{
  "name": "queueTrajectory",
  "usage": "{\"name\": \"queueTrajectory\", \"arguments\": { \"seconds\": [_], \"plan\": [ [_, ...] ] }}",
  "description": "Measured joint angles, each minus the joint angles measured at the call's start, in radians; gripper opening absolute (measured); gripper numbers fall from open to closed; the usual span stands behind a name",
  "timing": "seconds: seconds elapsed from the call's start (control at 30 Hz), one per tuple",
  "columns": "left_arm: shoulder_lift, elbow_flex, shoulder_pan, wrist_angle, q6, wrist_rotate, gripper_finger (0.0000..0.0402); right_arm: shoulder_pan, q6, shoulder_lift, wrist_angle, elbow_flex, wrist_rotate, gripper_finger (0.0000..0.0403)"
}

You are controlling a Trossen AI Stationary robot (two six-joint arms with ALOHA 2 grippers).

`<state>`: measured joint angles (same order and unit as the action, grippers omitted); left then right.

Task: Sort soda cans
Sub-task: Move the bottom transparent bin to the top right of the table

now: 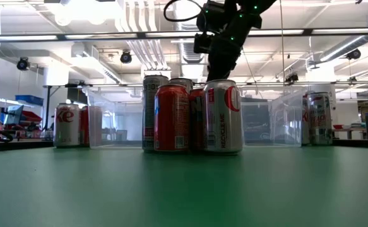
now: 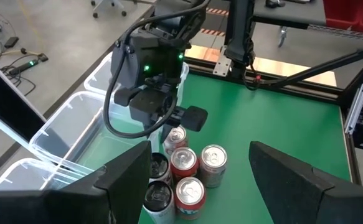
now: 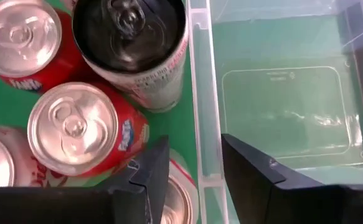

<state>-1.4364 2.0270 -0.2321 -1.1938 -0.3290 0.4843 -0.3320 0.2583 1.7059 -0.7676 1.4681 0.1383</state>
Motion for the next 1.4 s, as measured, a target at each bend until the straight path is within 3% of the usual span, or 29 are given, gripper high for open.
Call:
{"name": "queueTrajectory", "arguments": {
  "seconds": [0.37,0.83,1.4],
  "plan": [
    [0.000,0.000,0.000,-0.004,0.002,0.000,0.0254,0.000,0.011,-0.015,-0.012,-0.001,-0.007,0.0098],
    [0.000,0.000,0.000,-0.004,-0.005,0.002,0.0254,-0.007,0.189,0.017,-0.008,-0.002,-0.009,0.0060],
    [0.000,0.000,0.000,-0.004,-0.004,0.003,0.0254,-0.007,0.234,0.017,-0.009,-0.002,-0.008,0.0061]
  ]
}}
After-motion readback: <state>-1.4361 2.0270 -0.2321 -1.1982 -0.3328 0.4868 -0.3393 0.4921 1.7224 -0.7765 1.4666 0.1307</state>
